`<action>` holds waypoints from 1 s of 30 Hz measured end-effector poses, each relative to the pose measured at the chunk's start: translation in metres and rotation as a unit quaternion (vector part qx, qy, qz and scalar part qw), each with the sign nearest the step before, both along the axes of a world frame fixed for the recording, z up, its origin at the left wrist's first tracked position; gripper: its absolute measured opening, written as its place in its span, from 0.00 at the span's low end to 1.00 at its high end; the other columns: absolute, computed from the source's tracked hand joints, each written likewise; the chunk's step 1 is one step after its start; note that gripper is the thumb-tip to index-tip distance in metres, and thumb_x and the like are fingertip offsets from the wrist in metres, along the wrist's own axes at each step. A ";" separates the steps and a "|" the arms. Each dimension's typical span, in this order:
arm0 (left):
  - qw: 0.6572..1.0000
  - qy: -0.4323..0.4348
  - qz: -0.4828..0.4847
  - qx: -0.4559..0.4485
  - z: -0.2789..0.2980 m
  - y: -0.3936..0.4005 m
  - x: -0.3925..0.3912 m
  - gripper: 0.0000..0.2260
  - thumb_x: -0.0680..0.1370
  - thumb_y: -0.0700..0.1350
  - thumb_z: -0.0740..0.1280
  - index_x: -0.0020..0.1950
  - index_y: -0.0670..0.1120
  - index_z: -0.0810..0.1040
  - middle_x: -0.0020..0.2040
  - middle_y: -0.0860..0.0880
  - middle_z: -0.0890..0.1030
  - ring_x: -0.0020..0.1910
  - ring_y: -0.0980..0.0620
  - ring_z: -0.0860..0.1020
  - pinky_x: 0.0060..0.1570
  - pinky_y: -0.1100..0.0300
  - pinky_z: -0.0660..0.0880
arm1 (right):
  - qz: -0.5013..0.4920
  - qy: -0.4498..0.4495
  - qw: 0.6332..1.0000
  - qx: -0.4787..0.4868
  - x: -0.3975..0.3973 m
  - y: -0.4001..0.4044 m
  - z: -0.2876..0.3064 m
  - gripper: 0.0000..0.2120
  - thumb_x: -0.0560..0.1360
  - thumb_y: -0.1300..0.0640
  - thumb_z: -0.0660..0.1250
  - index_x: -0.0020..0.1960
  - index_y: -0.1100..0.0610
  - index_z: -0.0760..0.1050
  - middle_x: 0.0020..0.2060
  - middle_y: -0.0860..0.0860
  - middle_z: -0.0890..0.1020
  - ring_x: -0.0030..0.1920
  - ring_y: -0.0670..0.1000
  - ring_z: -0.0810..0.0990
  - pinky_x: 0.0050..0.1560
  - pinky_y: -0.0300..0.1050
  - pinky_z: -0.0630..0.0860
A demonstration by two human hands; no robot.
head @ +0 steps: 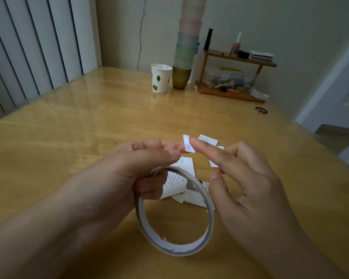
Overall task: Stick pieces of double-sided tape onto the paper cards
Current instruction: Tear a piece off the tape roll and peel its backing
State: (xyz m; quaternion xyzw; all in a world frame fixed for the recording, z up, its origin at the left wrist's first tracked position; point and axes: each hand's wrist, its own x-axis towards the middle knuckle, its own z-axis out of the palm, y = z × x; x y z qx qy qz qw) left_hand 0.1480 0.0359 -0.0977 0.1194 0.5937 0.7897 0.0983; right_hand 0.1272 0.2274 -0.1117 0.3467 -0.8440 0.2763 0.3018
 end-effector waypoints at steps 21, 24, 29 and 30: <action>0.999 0.032 0.020 0.035 0.004 -0.003 0.002 0.16 0.61 0.46 0.71 0.46 0.44 0.84 0.28 0.51 0.64 0.22 0.58 0.59 0.24 0.67 0.61 | -0.038 -0.035 0.997 -0.055 -0.001 0.004 0.002 0.15 0.73 0.53 0.61 0.54 0.52 0.82 0.39 0.44 0.73 0.44 0.41 0.74 0.48 0.32 0.69; 0.998 0.052 0.032 0.017 0.006 -0.004 0.003 0.19 0.60 0.47 0.70 0.50 0.47 0.85 0.28 0.53 0.64 0.23 0.58 0.59 0.25 0.66 0.59 | -0.028 -0.045 0.997 -0.064 0.005 0.002 0.021 0.10 0.71 0.51 0.64 0.47 0.51 0.82 0.39 0.43 0.74 0.41 0.39 0.73 0.44 0.25 0.66; 0.991 0.107 0.060 -0.047 0.010 -0.001 0.008 0.19 0.60 0.50 0.69 0.51 0.55 0.84 0.30 0.56 0.68 0.26 0.58 0.62 0.26 0.67 0.63 | -0.013 -0.015 0.999 -0.051 0.009 -0.015 0.048 0.02 0.70 0.55 0.70 0.42 0.50 0.81 0.36 0.44 0.74 0.38 0.45 0.72 0.39 0.28 0.67; 0.989 0.119 0.065 -0.066 0.011 -0.001 0.008 0.19 0.61 0.51 0.68 0.51 0.56 0.84 0.32 0.56 0.67 0.26 0.58 0.62 0.27 0.66 0.65 | -0.017 -0.007 0.998 -0.053 0.007 -0.019 0.050 0.02 0.70 0.56 0.70 0.41 0.50 0.81 0.35 0.45 0.74 0.37 0.46 0.72 0.37 0.29 0.67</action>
